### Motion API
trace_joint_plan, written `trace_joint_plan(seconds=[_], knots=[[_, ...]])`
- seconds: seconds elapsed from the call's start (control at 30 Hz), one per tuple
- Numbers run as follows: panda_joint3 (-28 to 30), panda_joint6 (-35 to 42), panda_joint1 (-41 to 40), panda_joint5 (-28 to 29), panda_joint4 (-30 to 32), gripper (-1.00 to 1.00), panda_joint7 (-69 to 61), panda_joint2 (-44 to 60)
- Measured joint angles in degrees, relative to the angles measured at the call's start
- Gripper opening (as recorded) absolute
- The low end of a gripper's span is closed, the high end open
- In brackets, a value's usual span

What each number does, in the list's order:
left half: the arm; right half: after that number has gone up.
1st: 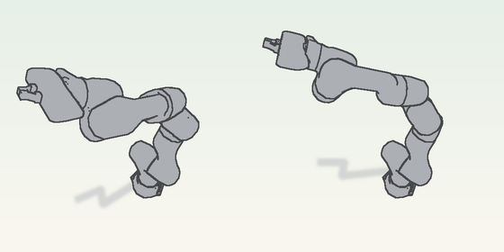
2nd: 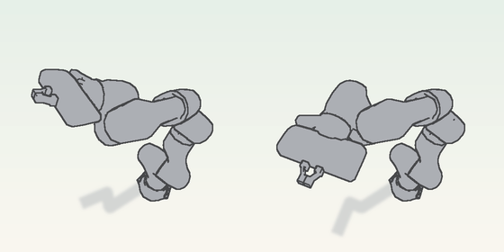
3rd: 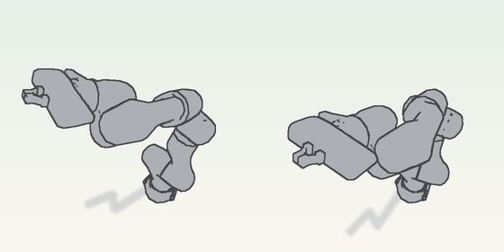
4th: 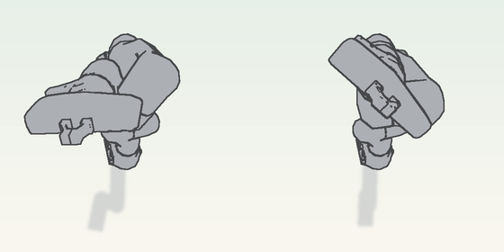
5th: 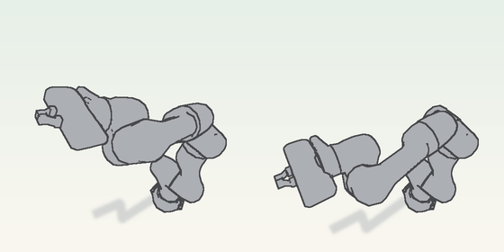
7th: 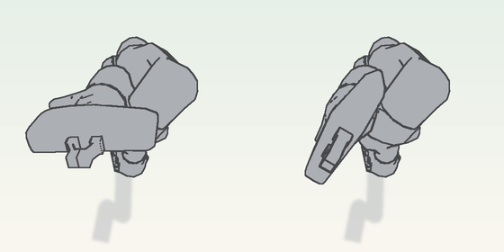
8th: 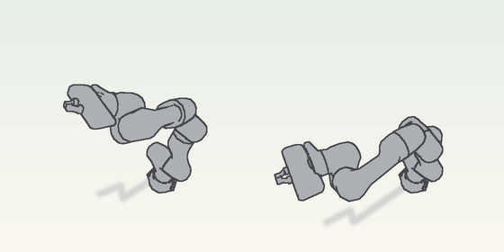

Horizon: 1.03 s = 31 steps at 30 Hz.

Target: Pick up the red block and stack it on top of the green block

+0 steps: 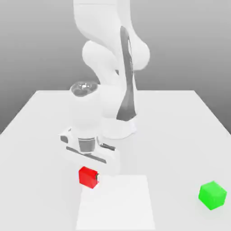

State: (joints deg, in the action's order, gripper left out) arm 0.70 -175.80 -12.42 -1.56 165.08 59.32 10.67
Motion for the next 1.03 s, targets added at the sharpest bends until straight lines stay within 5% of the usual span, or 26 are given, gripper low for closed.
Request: trace_joint_plan(seconds=[0.33, 0.73, 0.9, 0.93, 1.03], knots=[[0.1, 13.1, 0.8, 2.0, 1.5, -1.00, 1.3, -14.6], [-15.7, 26.4, 28.2, 5.3, -21.6, -1.00, -1.4, -4.3], [-15.1, 21.2, 31.9, 10.3, -24.9, -1.00, 1.6, 4.5], [-14.5, 19.7, 32.4, 11.3, -25.1, 1.00, 2.3, 6.1], [-14.5, 19.7, 32.4, 11.3, -25.1, 1.00, 2.3, 6.1]])
